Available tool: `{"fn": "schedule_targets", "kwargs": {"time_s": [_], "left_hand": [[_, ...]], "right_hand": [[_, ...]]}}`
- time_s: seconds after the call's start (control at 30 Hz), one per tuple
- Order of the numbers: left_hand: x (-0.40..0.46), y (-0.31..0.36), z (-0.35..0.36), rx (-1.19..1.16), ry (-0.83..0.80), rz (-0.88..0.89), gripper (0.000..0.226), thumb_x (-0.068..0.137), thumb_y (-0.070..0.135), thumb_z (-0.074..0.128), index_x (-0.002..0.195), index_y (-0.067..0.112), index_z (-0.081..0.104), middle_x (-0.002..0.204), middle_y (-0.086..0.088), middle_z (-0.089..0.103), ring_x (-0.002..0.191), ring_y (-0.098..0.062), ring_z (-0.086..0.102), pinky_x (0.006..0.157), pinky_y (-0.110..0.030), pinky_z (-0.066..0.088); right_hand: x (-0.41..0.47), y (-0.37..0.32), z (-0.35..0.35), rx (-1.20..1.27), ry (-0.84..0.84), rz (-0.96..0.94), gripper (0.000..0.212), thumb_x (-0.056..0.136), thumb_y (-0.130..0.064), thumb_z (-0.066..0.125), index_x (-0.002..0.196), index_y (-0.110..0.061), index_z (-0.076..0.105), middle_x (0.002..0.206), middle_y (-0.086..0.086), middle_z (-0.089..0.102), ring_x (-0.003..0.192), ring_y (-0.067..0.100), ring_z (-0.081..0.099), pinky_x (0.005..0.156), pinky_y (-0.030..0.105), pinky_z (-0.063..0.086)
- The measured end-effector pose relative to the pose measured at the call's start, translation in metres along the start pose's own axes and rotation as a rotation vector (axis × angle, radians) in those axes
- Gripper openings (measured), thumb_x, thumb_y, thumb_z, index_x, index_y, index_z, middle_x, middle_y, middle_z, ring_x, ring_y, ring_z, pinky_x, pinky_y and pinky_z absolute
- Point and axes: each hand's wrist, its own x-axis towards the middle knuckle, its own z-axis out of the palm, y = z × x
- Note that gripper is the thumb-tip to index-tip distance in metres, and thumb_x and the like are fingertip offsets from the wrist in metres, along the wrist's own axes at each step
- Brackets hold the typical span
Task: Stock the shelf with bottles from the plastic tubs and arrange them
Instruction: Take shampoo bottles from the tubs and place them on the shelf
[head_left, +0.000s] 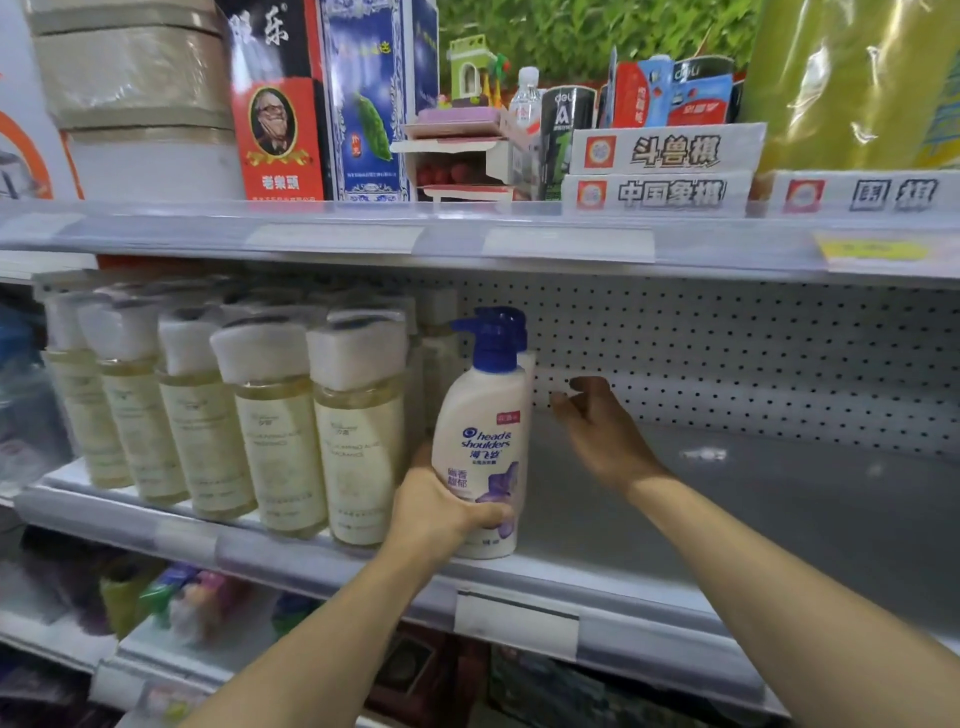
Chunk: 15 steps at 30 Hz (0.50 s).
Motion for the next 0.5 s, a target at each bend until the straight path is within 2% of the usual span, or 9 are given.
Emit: {"fn": "schedule_targets", "kwargs": {"time_s": [0.1,0.2,0.27,0.33,0.5], "left_hand": [[0.0,0.0,0.001,0.017,-0.011,0.021,0.035,0.049,0.003,0.09,0.078,0.012,0.073,0.074,0.002,0.075,0.072,-0.016,0.071,0.064,-0.026,0.057],[0.0,-0.001,-0.001,0.058,-0.011,0.059,0.039,0.052,0.001,0.087,0.087,0.008,0.071,0.073,0.006,0.074,0.067,-0.008,0.069,0.056,-0.014,0.05],[0.0,-0.004,-0.001,0.133,0.007,0.07,0.052,0.05,0.019,0.089,0.096,0.011,0.067,0.077,0.008,0.074,0.07,-0.002,0.068,0.056,-0.011,0.049],[-0.003,-0.007,0.0,0.258,0.034,0.055,0.06,0.049,0.038,0.088,0.098,0.015,0.063,0.083,0.01,0.071,0.075,-0.004,0.066,0.057,-0.011,0.047],[-0.005,-0.003,0.003,0.405,0.064,0.013,0.064,0.055,0.042,0.089,0.102,0.01,0.059,0.094,0.003,0.069,0.085,-0.014,0.065,0.069,-0.025,0.052]], "right_hand": [[-0.003,0.005,0.0,-0.039,-0.018,0.009,0.053,0.096,-0.042,0.046,0.138,-0.012,0.034,0.133,0.01,0.049,0.118,0.023,0.049,0.092,0.03,0.039],[-0.006,0.008,0.001,-0.082,-0.034,0.018,0.054,0.094,-0.039,0.052,0.137,-0.011,0.036,0.133,0.009,0.047,0.119,0.022,0.047,0.091,0.027,0.037],[-0.01,0.01,0.001,-0.148,-0.048,0.008,0.052,0.094,-0.035,0.055,0.136,-0.01,0.039,0.133,0.01,0.047,0.119,0.021,0.047,0.089,0.025,0.035],[-0.016,0.012,0.0,-0.213,-0.069,0.014,0.051,0.093,-0.035,0.056,0.136,-0.011,0.04,0.134,0.009,0.045,0.119,0.021,0.047,0.089,0.024,0.036],[-0.03,0.018,-0.007,-0.388,-0.14,0.017,0.056,0.089,-0.031,0.062,0.137,-0.014,0.038,0.139,0.007,0.04,0.127,0.022,0.04,0.102,0.031,0.038]]}}
